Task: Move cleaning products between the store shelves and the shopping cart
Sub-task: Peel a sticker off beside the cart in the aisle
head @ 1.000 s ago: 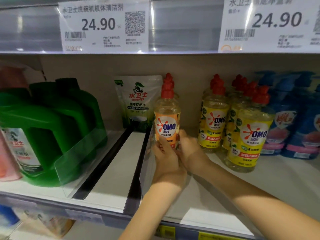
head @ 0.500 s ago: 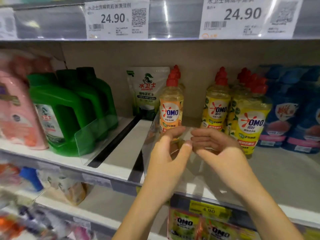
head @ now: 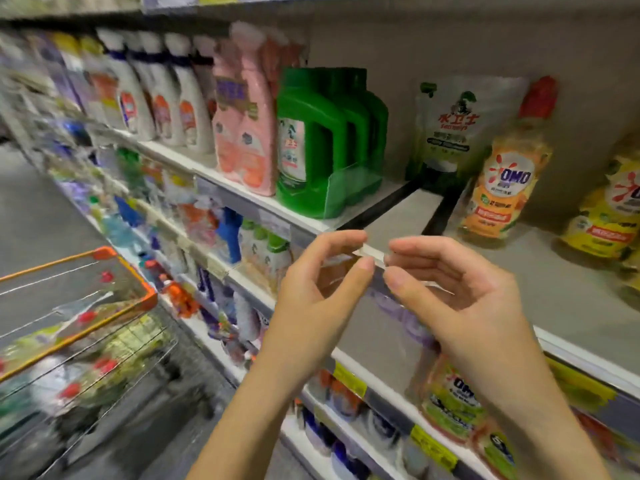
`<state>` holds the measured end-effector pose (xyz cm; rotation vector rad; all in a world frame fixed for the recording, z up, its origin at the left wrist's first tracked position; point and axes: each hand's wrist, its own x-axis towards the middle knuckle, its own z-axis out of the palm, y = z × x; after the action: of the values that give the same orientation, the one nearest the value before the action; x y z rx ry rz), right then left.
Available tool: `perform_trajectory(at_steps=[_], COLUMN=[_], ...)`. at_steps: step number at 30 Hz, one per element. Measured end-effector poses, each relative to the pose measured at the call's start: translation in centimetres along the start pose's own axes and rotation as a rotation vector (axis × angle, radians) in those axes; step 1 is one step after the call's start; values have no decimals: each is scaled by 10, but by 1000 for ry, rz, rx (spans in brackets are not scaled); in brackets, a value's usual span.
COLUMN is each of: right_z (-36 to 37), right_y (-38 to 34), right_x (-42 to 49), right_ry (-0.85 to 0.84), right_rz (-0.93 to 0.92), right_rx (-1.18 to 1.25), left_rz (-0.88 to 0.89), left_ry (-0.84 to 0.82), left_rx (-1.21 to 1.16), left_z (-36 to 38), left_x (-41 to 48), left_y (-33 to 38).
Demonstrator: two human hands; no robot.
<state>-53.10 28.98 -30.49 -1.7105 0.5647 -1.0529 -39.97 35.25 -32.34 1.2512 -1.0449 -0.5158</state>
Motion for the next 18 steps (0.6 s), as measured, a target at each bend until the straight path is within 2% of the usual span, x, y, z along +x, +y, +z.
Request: perform_trajectory(at_steps=[5, 12, 18], right_z=[97, 291, 420], right_y=[5, 10, 24], right_x=[3, -7, -10], right_ry=[-236, -538, -648], right_rz=[22, 69, 105], right_rx=[81, 238, 256], left_rz=[-68, -134, -202], left_ry=[183, 488, 684], left_rx=[35, 109, 182], left_z=[-97, -273, -409], left_x=[-32, -97, -143], left_y=[-7, -18, -23])
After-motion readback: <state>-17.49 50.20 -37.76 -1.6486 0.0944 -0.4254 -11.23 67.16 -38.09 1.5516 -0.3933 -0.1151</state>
